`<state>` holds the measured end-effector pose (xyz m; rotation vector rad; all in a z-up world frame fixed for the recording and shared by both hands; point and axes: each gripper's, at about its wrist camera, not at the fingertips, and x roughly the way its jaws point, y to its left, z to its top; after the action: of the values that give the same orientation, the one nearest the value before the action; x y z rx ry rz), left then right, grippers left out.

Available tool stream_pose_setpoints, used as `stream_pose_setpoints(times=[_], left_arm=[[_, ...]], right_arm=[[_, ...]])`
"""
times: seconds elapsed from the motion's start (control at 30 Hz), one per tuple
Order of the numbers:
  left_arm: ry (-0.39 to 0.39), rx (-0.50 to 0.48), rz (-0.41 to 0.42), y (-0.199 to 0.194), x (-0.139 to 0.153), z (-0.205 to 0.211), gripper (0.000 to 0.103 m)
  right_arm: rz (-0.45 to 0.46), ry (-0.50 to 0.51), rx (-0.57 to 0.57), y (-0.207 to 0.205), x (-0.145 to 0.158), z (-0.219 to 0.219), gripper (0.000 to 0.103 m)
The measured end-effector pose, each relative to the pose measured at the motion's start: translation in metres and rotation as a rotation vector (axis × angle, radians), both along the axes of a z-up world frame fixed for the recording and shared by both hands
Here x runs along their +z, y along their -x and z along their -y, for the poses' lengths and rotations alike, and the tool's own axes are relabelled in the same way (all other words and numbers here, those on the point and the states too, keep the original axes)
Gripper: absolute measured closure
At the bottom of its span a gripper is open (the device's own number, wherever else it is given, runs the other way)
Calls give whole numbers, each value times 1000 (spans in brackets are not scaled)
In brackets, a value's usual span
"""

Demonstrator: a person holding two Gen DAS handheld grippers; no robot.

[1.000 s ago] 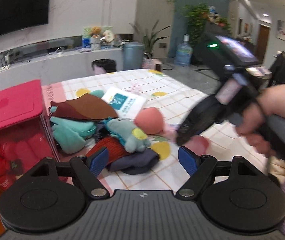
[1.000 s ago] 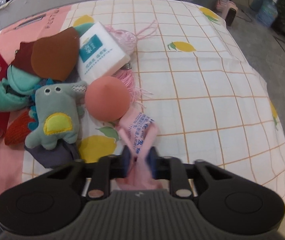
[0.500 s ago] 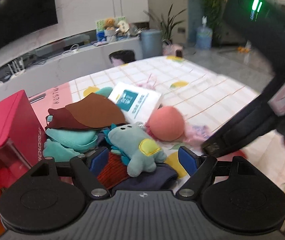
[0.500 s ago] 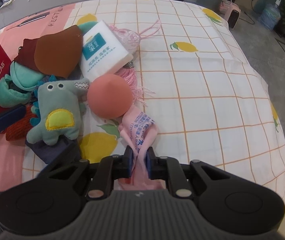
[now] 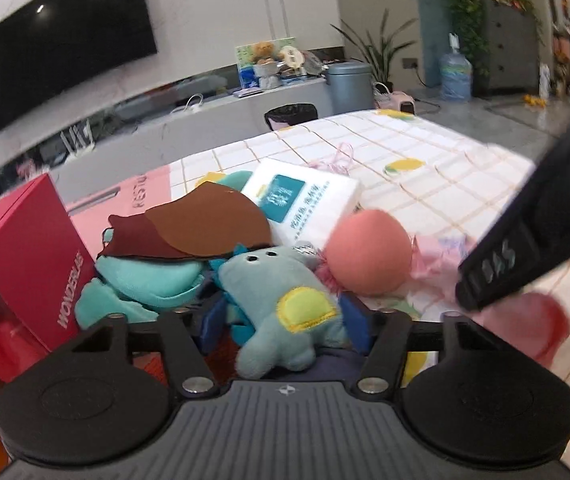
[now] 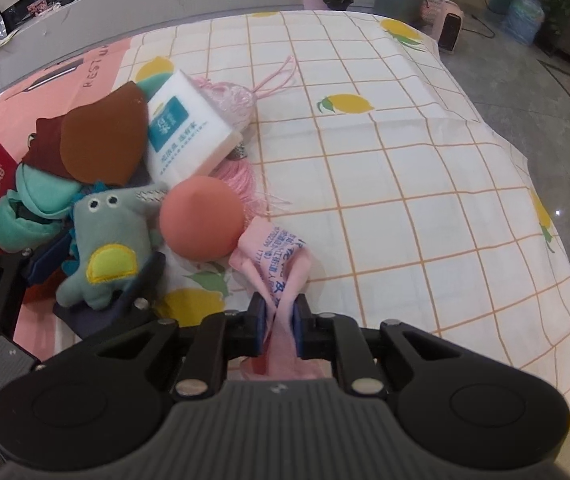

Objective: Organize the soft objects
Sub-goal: 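Grasp the light blue plush dinosaur with left tool, then carry the plush in left tool while right tool carries pink fabric to the box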

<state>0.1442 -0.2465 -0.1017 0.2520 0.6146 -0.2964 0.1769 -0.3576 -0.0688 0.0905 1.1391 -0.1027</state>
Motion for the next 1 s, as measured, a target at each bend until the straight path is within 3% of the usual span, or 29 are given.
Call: stream_pose_setpoints(times=[0.17,0.37,0.63,1.0], left_arm=[[-51,-5,64,10,-7,2,47],[-25,-11,44,17,3,0,47],[-29,-27,102,32,16,-1,47],[40,-55,132,48,53,-21,47]], right_arm=[[-4,-6,14,0,-1,-3,91],[-9,-5,17,-1,-3,-2,91],[-15,-15,-11,-2,-5,1,91],[-3,-24,-22,1,-3,1,90]])
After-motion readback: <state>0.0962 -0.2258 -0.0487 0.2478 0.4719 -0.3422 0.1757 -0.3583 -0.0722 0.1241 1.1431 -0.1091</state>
